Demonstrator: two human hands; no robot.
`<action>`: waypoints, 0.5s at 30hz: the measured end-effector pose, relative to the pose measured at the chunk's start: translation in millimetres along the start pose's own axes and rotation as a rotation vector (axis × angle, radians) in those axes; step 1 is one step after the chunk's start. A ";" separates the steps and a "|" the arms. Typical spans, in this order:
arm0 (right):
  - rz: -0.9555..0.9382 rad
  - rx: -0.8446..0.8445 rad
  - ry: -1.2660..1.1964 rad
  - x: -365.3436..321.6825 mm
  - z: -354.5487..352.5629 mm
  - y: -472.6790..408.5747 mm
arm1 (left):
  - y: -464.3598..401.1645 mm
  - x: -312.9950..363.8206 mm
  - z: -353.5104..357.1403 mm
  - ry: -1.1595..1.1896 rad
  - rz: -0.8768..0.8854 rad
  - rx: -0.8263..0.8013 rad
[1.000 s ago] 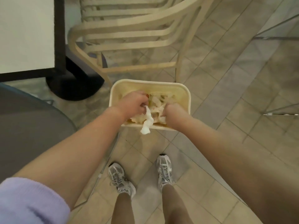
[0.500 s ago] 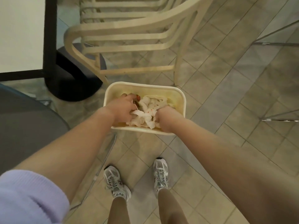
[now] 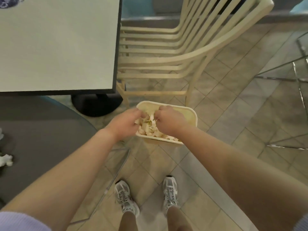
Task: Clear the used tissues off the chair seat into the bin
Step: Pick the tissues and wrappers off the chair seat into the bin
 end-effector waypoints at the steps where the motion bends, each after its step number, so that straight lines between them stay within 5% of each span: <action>1: -0.014 0.006 0.001 -12.4 -5.4 2.1 | 9.7 -2.2 -10.3 0.008 0.005 0.027; 15: -0.155 -0.024 0.021 -223.5 -11.8 -6.1 | 167.5 -130.9 -96.9 0.111 -0.132 0.269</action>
Point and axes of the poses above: each hand's wrist, its own y-axis away from the middle knuckle, its own z-axis out of the palm, x = y × z, the point moved 9 cm from there along -y, towards the middle knuckle, and after that the axes turned 1 degree about -x, right-handed, at the moved point
